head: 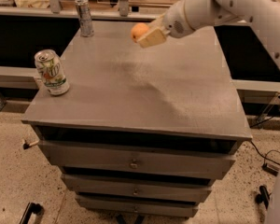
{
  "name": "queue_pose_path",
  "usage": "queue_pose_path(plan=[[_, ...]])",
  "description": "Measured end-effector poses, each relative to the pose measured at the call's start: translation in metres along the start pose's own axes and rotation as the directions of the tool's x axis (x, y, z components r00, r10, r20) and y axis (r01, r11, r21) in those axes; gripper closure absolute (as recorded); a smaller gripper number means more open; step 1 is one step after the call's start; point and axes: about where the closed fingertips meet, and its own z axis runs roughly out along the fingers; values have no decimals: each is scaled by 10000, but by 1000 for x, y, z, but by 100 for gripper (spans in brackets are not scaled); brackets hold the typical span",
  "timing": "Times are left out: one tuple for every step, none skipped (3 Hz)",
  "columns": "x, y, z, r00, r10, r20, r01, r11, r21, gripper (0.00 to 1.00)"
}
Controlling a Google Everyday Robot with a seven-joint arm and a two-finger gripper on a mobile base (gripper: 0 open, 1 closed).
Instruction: Move orange near redbull can
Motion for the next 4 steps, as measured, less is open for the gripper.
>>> queue_pose_path(plan=[[-7,-7,11,9995,100,301,-112,9992,377,100],[-6,-12,18,9985,190,504,-213,9987,465,100],[-4,-31,31,9947,336,975,-417,9957,827,100],[-7,-69,53,9877,318,1534,-543,9880,1446,100]])
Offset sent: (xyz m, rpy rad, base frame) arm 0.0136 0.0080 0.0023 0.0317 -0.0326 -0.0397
